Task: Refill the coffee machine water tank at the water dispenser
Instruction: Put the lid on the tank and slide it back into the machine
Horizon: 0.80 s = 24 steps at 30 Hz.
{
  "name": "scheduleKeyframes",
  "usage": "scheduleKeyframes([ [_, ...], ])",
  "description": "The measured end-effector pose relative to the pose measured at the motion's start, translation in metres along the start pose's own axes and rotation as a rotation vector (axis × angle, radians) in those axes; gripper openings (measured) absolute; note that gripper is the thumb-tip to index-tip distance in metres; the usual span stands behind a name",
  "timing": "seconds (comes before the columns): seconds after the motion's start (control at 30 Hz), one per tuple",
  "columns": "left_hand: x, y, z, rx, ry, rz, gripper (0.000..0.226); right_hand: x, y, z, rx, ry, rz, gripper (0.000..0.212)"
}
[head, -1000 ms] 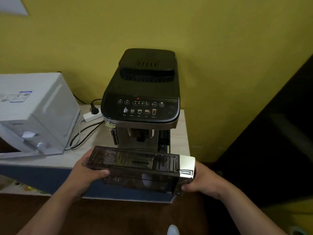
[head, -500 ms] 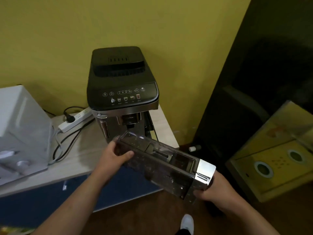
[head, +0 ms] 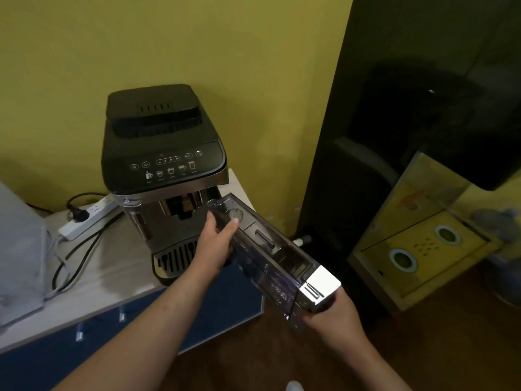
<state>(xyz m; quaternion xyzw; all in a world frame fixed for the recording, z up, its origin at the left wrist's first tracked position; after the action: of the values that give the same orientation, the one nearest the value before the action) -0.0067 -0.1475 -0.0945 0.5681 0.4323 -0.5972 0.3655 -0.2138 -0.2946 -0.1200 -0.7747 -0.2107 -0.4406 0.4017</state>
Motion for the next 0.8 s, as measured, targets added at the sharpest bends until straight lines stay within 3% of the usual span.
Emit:
scheduleKeyframes([
  [0.1, 0.008, 0.015, 0.003, -0.006, 0.064, -0.052, 0.084, 0.0, -0.002, 0.007, -0.032, 0.013, 0.019, 0.067],
  [0.17, 0.025, 0.03, 0.001, -0.006, 0.07, -0.07, 0.093, 0.003, -0.003, 0.013, -0.041, 0.044, 0.022, 0.066],
  [0.37, -0.005, 0.022, 0.007, -0.018, 0.177, -0.02, 0.067, 0.008, 0.0, 0.036, -0.044, 0.114, 0.049, 0.058],
  [0.5, -0.003, 0.032, 0.0, -0.049, 0.21, -0.017, 0.068, 0.011, -0.001, 0.053, -0.063, 0.152, 0.055, 0.055],
  [0.67, 0.012, 0.048, -0.009, -0.033, 0.173, -0.015, 0.092, 0.019, -0.001, 0.067, -0.074, 0.211, 0.025, 0.059],
  [0.8, -0.004, 0.041, -0.005, -0.031, 0.209, -0.005, 0.081, 0.025, -0.001, 0.078, -0.053, 0.234, 0.023, 0.06],
])
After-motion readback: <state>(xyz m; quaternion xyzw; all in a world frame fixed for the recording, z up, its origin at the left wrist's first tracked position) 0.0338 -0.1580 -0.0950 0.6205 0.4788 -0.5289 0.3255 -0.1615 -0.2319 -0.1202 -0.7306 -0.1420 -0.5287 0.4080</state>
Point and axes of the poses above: each hand's wrist, its own y-axis towards the middle knuckle, its own z-axis out of the palm, x = y × z, the point moved 3 cm from there along y, towards the middle knuckle, and after that the axes turned 8 degrees about z, right-handed, at the moved point
